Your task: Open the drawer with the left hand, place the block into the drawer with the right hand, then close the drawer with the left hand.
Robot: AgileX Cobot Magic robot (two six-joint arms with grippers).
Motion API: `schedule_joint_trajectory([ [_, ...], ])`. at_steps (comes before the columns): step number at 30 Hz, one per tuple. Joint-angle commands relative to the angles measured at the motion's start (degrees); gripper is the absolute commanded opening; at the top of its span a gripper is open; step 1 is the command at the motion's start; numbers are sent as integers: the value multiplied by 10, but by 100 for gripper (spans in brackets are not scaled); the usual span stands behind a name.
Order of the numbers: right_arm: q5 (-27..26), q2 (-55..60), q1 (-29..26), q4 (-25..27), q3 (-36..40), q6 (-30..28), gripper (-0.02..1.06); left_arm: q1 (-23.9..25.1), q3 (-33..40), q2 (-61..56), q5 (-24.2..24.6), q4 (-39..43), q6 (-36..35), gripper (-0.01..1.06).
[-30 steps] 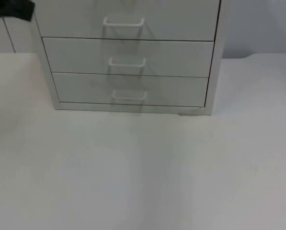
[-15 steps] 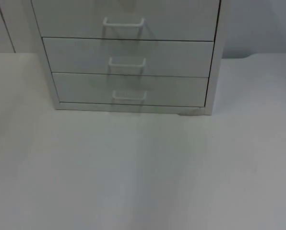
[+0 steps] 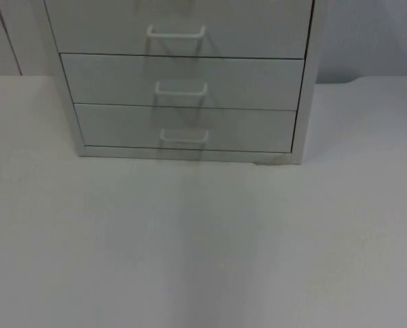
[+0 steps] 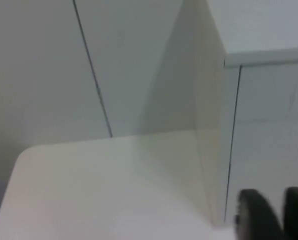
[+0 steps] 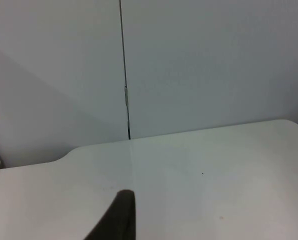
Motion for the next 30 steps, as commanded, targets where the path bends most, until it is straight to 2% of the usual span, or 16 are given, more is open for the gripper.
schedule_joint_trajectory([
  [1,-7,-4,-2,0,2,-3,104,-13,-4,-9,55,-6,55,66],
  [2,-7,-4,-2,0,2,-3,104,-13,-4,-9,55,-6,55,66],
  [3,-7,-4,-2,0,2,-3,104,-15,-4,-9,54,-5,57,92],
  [4,-7,-4,-2,0,2,-3,104,-15,-4,-11,49,-11,53,104],
  [6,-7,-4,-2,0,2,-3,104,-15,-4,-12,27,-12,34,104],
  [10,-7,-4,-2,0,2,-3,104,-15,-4,-12,17,-13,-7,104],
  [19,-7,-4,-2,0,2,-3,104,-15,-4,-12,-34,-13,-30,104],
  [23,-7,-4,-2,0,2,-3,104,-15,-12,-12,-92,-13,-70,104],
  [25,-7,-4,-2,0,2,-3,104,-15,-21,-12,-84,-13,-75,104],
  [28,-10,-4,-2,0,2,-3,104,-15,-62,-12,-28,-9,-75,104],
  [30,-43,-4,-2,2,2,12,104,-15,-84,-12,3,9,-75,104],
])
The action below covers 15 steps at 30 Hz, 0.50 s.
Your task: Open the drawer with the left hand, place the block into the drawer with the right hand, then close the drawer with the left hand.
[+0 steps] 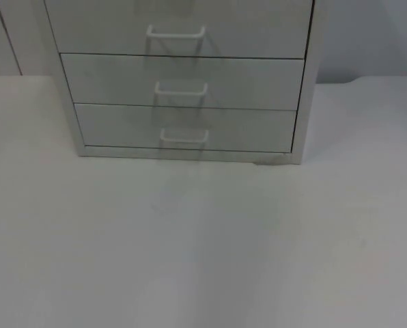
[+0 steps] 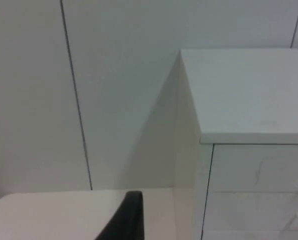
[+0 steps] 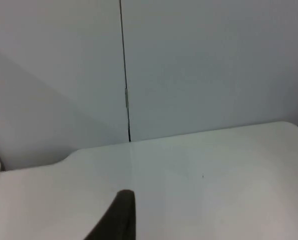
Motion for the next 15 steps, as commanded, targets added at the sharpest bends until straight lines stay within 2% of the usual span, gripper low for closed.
schedule_joint_trajectory([
  [1,-27,-4,-2,2,2,8,104,-3,-17,-4,25,10,-6,104],
  [3,-15,-12,-1,2,2,10,104,-3,-33,-4,51,18,-5,104],
  [5,24,-29,-1,12,2,-37,104,-3,-36,-4,70,18,-3,104],
  [6,24,-29,-1,12,2,-37,104,-3,-36,-4,70,18,-3,104],
  [8,58,-55,-1,50,7,-98,104,-3,-37,-6,97,18,-1,104],
  [11,94,-123,-1,145,32,-198,104,-3,-34,-26,135,17,21,104],
  [12,94,-123,-1,145,32,-198,104,-3,-34,-26,135,17,21,104],
  [13,102,-152,-1,168,47,-209,104,-3,-33,-39,144,17,32,104],
  [15,134,-221,-1,181,91,-203,104,-3,-29,-62,155,18,46,104],
])
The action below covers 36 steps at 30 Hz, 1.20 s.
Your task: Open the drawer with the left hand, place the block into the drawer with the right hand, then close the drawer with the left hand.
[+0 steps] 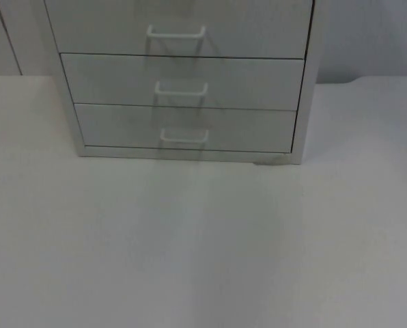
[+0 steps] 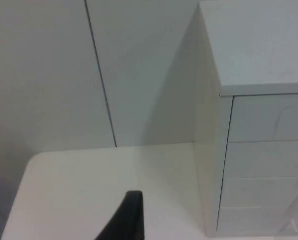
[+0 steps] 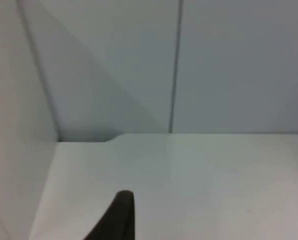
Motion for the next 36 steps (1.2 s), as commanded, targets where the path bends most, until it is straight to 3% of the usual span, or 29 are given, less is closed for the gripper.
schedule_joint_trajectory([
  [1,47,-89,-1,21,54,-11,104,-3,4,-34,23,4,25,104],
  [7,78,-193,-1,12,128,24,104,-3,4,-75,69,14,27,104],
  [11,100,-268,-1,-12,181,46,104,-3,5,-113,125,18,27,104],
  [18,144,-335,6,-24,229,65,104,-3,70,-187,146,25,27,104],
  [23,211,-393,24,-73,238,100,104,-3,154,-265,170,37,3,104],
  [28,247,-441,24,-96,241,101,104,-4,173,-288,185,50,-1,104],
  [36,263,-479,24,-98,274,106,104,-15,174,-292,204,56,-3,104],
])
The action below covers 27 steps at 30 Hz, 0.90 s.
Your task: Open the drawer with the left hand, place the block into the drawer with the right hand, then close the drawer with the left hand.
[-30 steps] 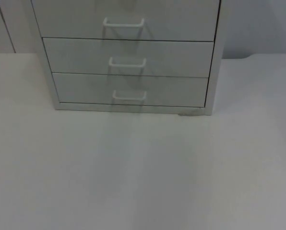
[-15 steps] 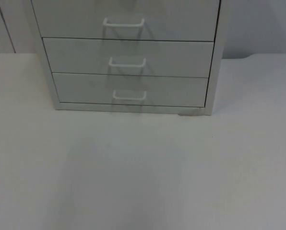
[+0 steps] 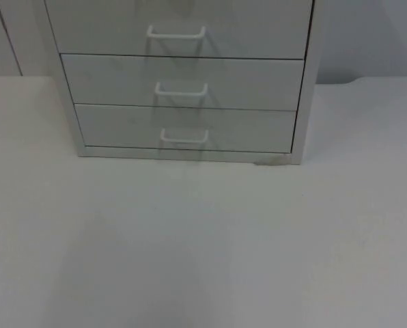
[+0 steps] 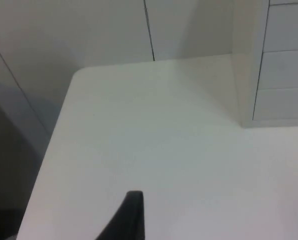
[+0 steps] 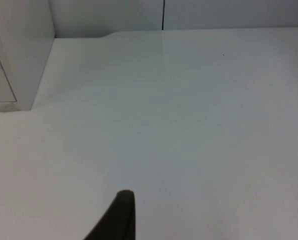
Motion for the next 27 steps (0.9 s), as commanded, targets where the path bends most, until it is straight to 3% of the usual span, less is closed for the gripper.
schedule_joint_trajectory([
  [1,1,-5,3,-1,14,7,104,-11,2,-2,19,8,-3,104],
  [9,-3,-5,3,2,14,11,104,-28,2,-32,63,16,-2,104],
  [19,-3,-5,3,2,14,11,104,-28,70,-114,37,-25,-15,104],
  [22,-3,-5,3,2,14,11,104,-28,81,-127,35,-64,8,104],
  [25,-3,-5,3,2,14,16,104,-28,101,-132,33,-150,104,104],
  [27,-3,-5,3,2,14,16,104,-28,102,-132,33,-156,112,104],
])
